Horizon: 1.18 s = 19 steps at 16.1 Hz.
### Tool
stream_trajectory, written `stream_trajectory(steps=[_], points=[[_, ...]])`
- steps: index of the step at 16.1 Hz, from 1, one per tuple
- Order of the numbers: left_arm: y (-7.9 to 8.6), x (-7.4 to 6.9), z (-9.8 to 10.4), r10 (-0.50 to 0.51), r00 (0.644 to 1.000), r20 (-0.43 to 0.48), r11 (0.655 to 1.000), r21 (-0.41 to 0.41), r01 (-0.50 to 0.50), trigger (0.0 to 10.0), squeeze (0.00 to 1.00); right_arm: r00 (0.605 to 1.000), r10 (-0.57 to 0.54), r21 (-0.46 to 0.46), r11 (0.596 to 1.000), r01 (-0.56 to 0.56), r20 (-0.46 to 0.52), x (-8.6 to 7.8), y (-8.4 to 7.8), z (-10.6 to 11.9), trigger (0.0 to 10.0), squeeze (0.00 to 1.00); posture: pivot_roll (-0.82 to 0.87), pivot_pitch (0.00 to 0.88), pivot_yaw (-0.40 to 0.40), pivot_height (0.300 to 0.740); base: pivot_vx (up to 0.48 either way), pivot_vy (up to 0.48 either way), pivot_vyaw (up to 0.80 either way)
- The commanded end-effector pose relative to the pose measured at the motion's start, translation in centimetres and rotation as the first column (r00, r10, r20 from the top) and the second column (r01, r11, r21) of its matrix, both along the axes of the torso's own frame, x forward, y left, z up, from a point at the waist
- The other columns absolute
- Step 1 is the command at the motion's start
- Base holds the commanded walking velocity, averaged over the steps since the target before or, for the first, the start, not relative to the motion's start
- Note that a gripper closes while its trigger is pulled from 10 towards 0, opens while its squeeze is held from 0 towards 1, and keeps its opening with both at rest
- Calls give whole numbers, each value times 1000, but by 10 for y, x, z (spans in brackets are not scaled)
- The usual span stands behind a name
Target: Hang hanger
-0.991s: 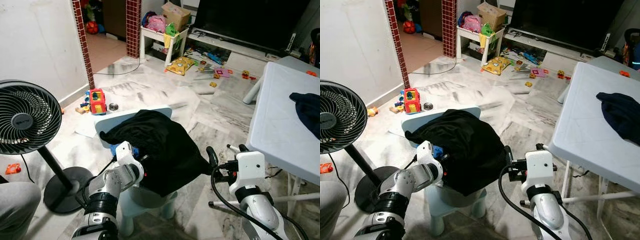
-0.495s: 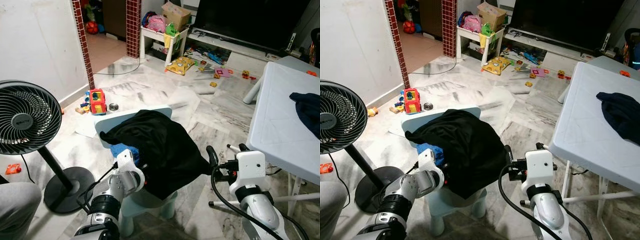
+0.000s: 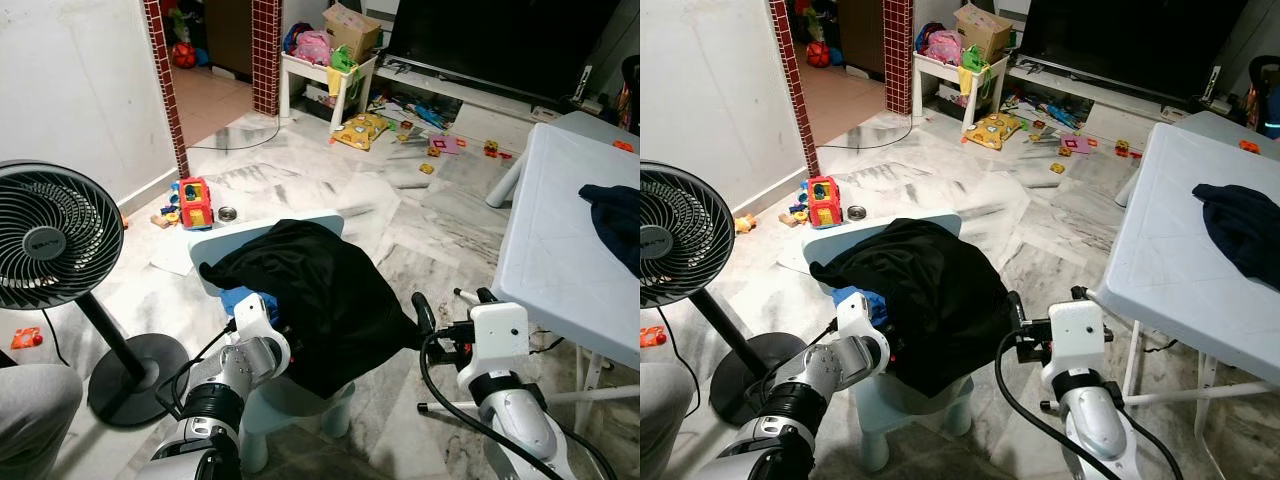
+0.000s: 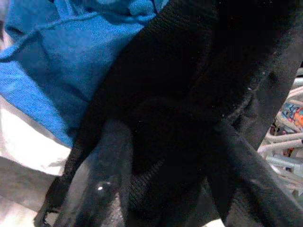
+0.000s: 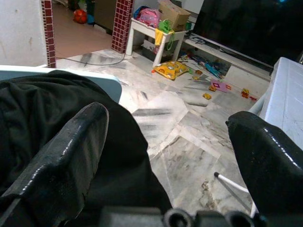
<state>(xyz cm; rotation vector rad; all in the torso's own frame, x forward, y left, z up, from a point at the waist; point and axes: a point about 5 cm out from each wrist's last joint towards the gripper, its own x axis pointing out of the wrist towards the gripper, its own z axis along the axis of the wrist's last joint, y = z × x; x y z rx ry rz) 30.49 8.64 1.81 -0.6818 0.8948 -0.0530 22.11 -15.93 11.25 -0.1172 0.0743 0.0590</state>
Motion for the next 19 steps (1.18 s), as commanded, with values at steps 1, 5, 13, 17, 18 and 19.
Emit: stream_trajectory(steps=[1, 5, 13, 17, 18, 19], points=[[-4, 1, 1, -14, 1000, 2, 1000, 3, 14, 0, 0, 1000, -13, -3, 1000, 13, 12, -1, -3, 3, 10000, 0, -5, 0, -89, 740, 0, 0, 0], [-2, 2, -1, -13, 1000, 14, 1000, 29, 13, 0, 0, 1000, -16, -3, 1000, 16, 12, -2, -3, 3, 10000, 0, -10, 0, -88, 740, 0, 0, 0], [6, 4, -2, -34, 997, 66, 993, 115, 26, 0, 0, 948, 201, 7, 979, -206, -246, -27, 11, -32, 10000, 0, -11, 0, -87, 740, 0, 0, 0], [26, 20, 17, -81, 975, 208, 950, 311, 13, 0, 0, 932, 215, 1, 975, -224, -292, -32, 14, -38, 10000, 0, 2, 0, -82, 740, 0, 0, 0], [29, 22, 20, -88, 971, 222, 943, 333, 9, 0, 0, 931, 215, 0, 974, -225, -296, -33, 14, -39, 10000, 0, 2, 0, -82, 740, 0, 0, 0], [34, 26, 24, -106, 962, 251, 929, 369, 6, 0, 0, 929, 217, 0, 974, -227, -299, -33, 15, -39, 10000, 0, 4, 0, -79, 740, 0, 0, 0]])
